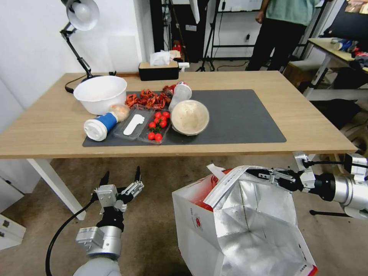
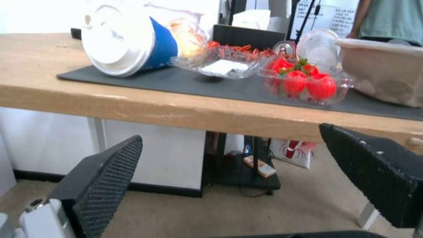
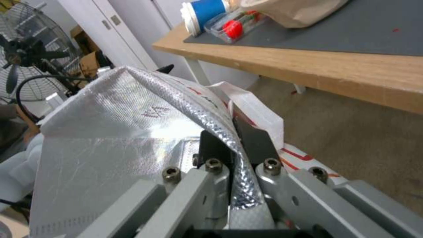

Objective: Pick up the food delivery bag from the floor and place it on the table.

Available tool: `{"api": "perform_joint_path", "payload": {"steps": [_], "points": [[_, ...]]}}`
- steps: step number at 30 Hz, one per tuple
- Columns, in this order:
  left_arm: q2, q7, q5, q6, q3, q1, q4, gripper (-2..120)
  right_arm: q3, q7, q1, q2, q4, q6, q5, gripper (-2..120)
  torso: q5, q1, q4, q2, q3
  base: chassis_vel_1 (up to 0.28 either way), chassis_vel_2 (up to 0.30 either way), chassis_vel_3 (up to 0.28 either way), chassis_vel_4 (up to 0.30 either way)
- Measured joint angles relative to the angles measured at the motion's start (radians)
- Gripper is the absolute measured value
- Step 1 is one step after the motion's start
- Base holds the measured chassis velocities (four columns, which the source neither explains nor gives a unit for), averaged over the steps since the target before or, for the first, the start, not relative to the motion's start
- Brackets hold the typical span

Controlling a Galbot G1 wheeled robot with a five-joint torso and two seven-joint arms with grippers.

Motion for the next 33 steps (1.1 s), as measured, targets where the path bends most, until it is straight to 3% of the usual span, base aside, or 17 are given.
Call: {"api": "perform_joint_path", "payload": {"steps": [33], "points": [[0.004,-0.004,-0.003,0.001,0.002,-0.005,0.005,100,-0.004,0.000,0.002,-0.004,-0.001,0.000,-0.003,0,0.0000,0.066,-0.0001,0.153,0.087,0.000,0.000,0.000,0.000]]}}
